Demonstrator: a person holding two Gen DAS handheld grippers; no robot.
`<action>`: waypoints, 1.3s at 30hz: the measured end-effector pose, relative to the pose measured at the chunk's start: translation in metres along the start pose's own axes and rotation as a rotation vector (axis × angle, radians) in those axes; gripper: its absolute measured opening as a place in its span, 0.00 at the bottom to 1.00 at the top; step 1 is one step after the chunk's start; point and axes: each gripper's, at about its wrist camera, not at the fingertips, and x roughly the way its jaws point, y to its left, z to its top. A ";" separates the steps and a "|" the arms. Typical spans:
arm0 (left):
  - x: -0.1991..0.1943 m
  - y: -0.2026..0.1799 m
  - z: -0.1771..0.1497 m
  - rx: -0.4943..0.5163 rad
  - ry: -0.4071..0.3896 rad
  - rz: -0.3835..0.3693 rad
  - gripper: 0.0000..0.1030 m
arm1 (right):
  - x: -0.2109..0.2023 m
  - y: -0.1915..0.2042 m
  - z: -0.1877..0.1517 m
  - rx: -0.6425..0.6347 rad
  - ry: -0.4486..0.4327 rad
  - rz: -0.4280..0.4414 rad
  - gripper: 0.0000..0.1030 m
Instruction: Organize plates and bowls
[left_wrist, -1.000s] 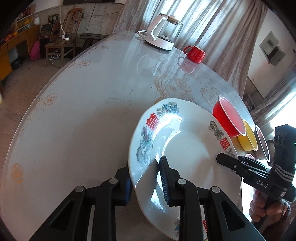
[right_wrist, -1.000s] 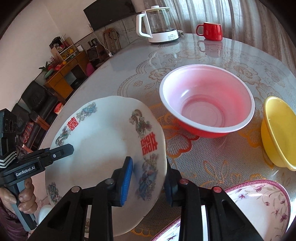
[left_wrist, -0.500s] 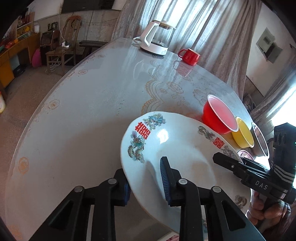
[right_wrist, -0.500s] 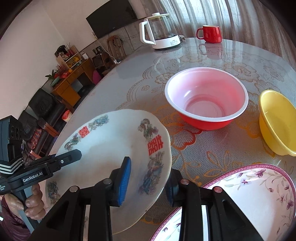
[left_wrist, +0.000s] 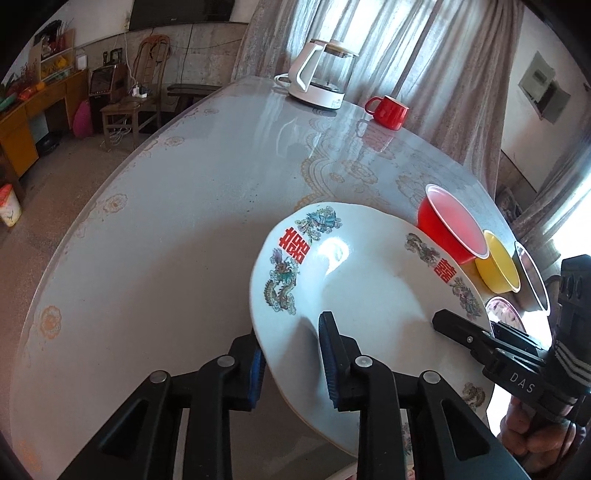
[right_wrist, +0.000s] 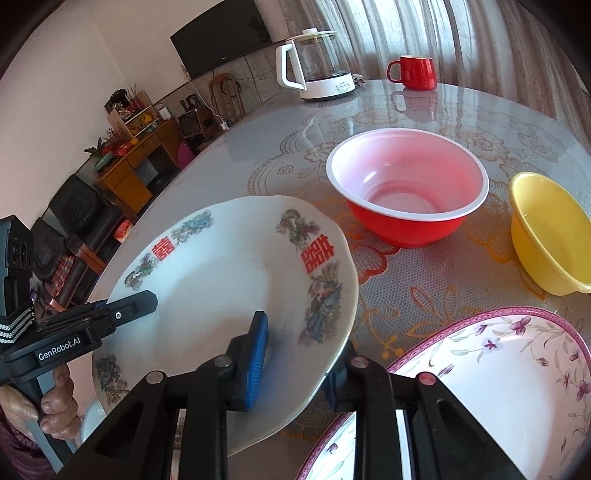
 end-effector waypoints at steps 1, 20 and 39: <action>-0.003 -0.005 -0.002 0.033 -0.015 0.006 0.26 | -0.001 0.001 -0.001 0.000 -0.003 0.001 0.25; -0.049 -0.026 -0.028 0.073 -0.157 -0.039 0.27 | -0.040 0.003 -0.020 0.000 -0.160 0.003 0.26; -0.057 -0.144 -0.073 0.209 -0.125 -0.211 0.28 | -0.145 -0.061 -0.089 0.096 -0.290 -0.134 0.28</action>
